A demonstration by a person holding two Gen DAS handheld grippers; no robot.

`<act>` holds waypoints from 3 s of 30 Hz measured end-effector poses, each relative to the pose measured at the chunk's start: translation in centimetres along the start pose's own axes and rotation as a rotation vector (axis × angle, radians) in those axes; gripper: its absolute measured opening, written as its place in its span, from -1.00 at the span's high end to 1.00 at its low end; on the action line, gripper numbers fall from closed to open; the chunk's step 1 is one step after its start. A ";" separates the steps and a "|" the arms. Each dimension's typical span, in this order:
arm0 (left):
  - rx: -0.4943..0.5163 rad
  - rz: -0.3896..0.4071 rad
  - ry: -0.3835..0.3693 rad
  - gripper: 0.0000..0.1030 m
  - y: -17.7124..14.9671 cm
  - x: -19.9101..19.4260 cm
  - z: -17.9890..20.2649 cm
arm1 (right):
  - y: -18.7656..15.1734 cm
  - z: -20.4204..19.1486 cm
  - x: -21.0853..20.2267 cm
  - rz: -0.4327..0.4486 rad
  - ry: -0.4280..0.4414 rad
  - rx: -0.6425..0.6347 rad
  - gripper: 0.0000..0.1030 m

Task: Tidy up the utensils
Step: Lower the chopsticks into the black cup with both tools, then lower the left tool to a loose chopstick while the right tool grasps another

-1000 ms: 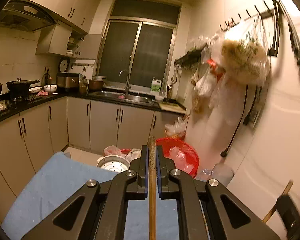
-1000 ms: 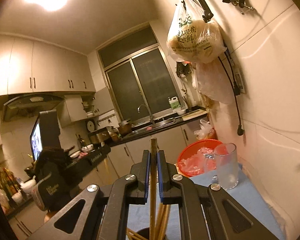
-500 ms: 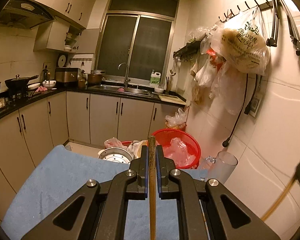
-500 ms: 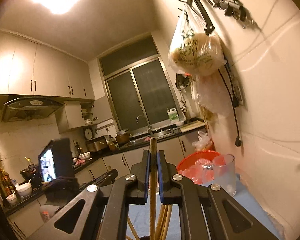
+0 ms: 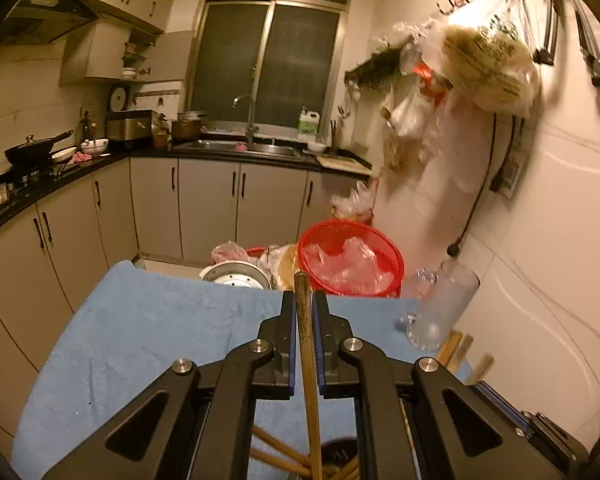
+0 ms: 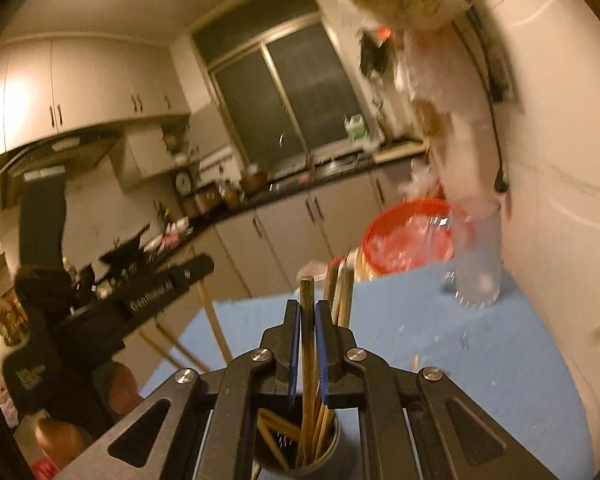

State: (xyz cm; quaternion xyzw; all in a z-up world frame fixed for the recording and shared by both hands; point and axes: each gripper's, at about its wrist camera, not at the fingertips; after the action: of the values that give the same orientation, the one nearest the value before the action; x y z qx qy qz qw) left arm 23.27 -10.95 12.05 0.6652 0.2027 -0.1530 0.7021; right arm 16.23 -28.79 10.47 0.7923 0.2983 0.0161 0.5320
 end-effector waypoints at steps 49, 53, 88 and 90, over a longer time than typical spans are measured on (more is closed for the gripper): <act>-0.010 -0.453 0.137 0.75 -15.7 -8.3 -19.2 | -12.5 -4.5 3.5 -0.495 0.069 0.172 0.25; -0.033 -0.504 0.132 0.75 -17.4 -6.9 -20.0 | -13.2 -4.4 6.1 -0.545 0.015 0.191 0.36; -0.086 -0.632 0.096 0.75 -18.9 -4.7 -22.1 | -16.2 -5.9 13.6 -0.750 -0.114 -0.035 0.86; -0.092 -0.643 0.093 0.75 -18.8 -4.5 -22.0 | -16.5 -6.3 14.0 -0.754 -0.092 -0.041 0.87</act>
State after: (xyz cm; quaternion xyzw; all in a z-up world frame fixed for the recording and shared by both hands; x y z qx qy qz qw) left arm 8.44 9.47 -2.91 0.5409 0.4410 -0.3270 0.6372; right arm 18.01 -12.49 -4.99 0.6160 0.5444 -0.2102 0.5291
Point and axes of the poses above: each gripper's, at about its wrist camera, not at the fingertips, and x roughly the way its jaws point, z to its right, y to its top, and after that the axes turned 15 degrees about y, right-handed
